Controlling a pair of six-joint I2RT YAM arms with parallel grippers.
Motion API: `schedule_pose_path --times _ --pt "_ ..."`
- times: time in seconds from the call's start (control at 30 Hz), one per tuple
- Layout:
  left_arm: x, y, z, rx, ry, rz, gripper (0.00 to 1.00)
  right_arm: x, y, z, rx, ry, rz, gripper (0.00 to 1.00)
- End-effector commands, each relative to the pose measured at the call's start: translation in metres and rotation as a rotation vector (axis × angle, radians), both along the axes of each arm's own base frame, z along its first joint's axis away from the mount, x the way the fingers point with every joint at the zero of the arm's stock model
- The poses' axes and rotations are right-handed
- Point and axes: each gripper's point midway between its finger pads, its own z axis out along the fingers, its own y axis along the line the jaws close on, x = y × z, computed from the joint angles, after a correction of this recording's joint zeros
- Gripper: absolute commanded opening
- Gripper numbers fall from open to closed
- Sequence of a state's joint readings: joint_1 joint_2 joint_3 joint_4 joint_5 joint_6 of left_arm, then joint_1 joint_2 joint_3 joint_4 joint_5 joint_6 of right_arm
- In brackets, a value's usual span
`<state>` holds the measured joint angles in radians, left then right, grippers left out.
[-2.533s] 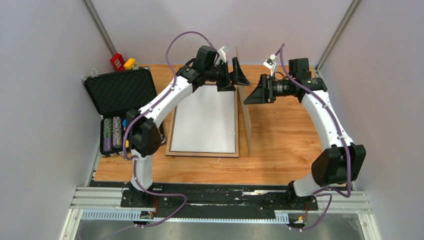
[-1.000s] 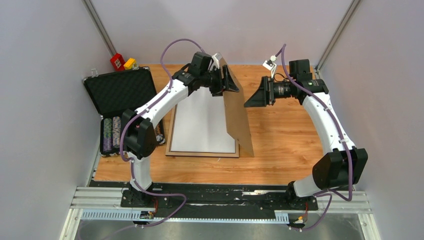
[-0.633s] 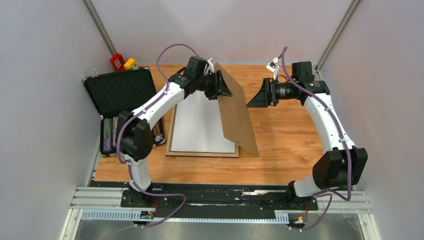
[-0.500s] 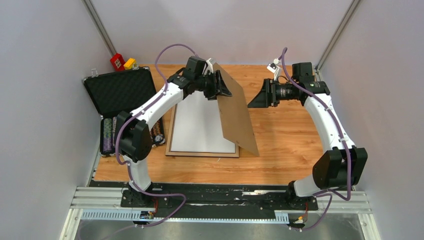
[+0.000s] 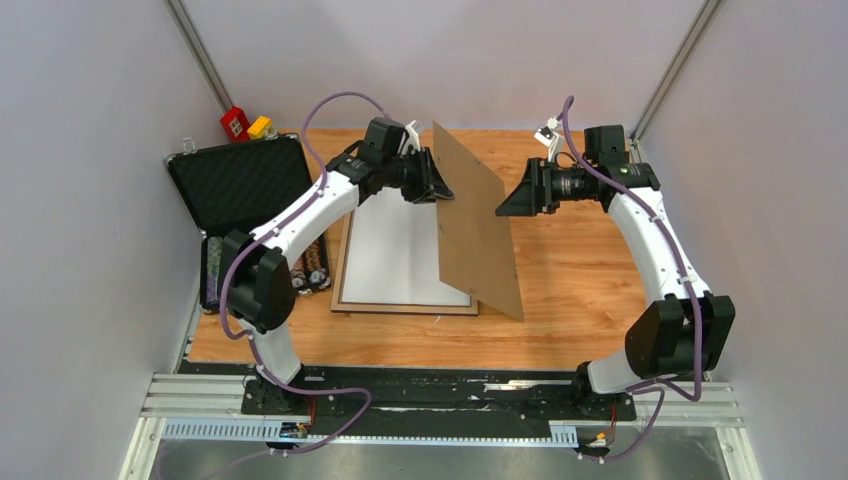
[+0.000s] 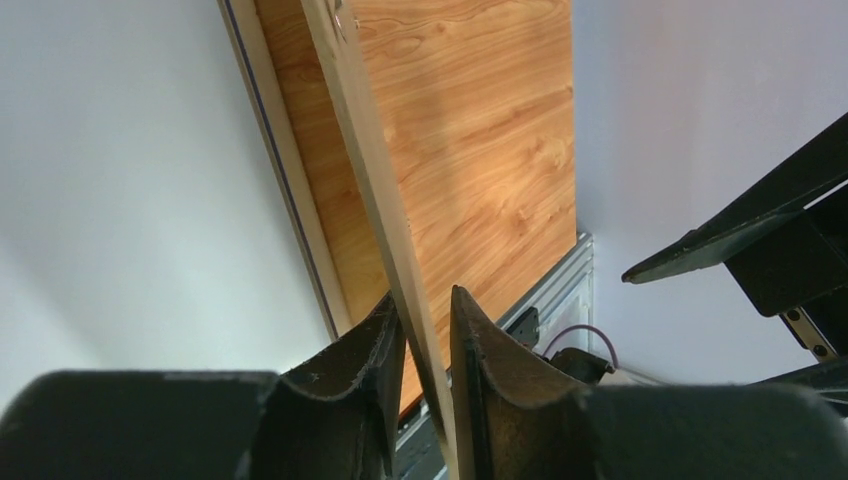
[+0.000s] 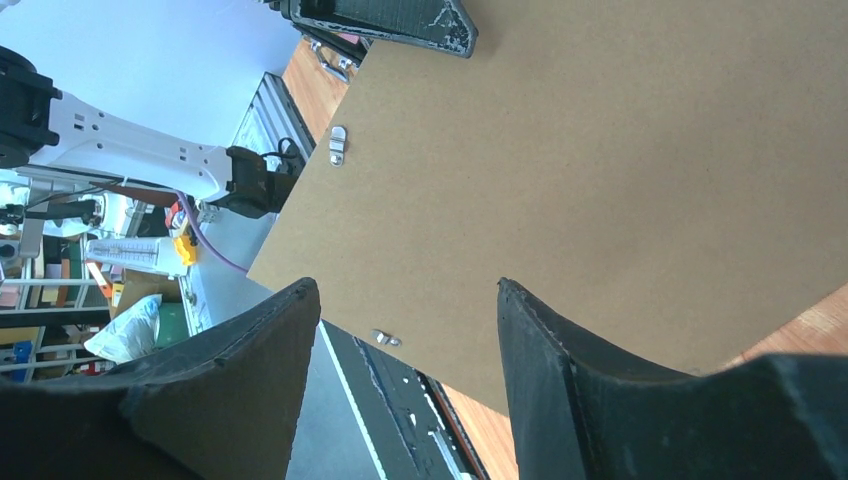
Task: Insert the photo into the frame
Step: Turn over the photo frame item at the center of the board.
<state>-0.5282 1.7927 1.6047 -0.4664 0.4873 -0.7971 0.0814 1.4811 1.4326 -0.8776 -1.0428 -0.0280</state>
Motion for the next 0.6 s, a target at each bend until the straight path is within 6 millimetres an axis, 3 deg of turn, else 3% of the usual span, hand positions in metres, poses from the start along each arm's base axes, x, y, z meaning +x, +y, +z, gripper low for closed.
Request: schedule_pose_path --times 0.0,0.3,0.43,0.57 --pt "0.005 -0.004 0.031 -0.069 -0.094 -0.008 0.30 -0.002 -0.003 0.012 0.000 -0.071 -0.004 0.64" --pt "0.012 -0.007 0.019 -0.062 -0.073 -0.005 0.28 -0.004 -0.007 0.008 -0.007 -0.075 -0.018 0.64" --pt "0.014 -0.009 0.012 -0.068 -0.047 0.001 0.40 -0.001 -0.009 0.004 -0.017 -0.071 -0.029 0.64" --pt "0.017 -0.012 0.005 -0.073 -0.019 0.007 0.46 0.008 -0.019 -0.013 -0.063 -0.059 -0.071 0.63"
